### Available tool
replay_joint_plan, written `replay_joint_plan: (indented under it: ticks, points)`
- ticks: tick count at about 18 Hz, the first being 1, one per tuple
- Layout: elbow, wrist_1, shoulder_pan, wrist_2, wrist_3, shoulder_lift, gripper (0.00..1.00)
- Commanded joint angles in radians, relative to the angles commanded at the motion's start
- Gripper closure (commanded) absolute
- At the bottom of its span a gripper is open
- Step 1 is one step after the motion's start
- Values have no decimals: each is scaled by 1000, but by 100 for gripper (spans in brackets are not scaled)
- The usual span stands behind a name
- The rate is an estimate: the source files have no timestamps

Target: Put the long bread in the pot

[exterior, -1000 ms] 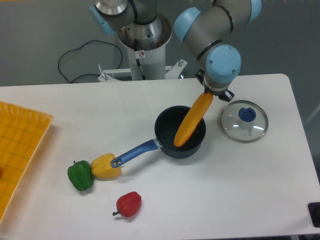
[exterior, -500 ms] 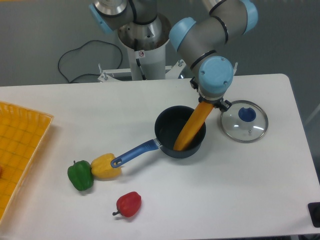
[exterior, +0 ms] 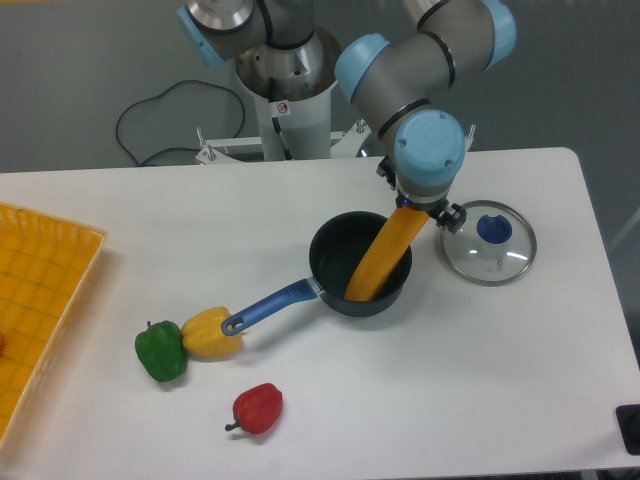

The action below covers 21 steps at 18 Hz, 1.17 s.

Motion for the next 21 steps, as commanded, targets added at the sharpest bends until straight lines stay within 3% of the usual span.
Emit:
replay_joint_plan:
  ticks: [4,8,13,17,21]
  points:
    - [46,27,41,-64,2,0,0]
    - [26,147,123,-198,14,2,0]
    - [22,319,155,-197,101,-54,0]
    - [29,327,172,-157,129,-81,0]
    - [20,325,202,-152,273,-113,0]
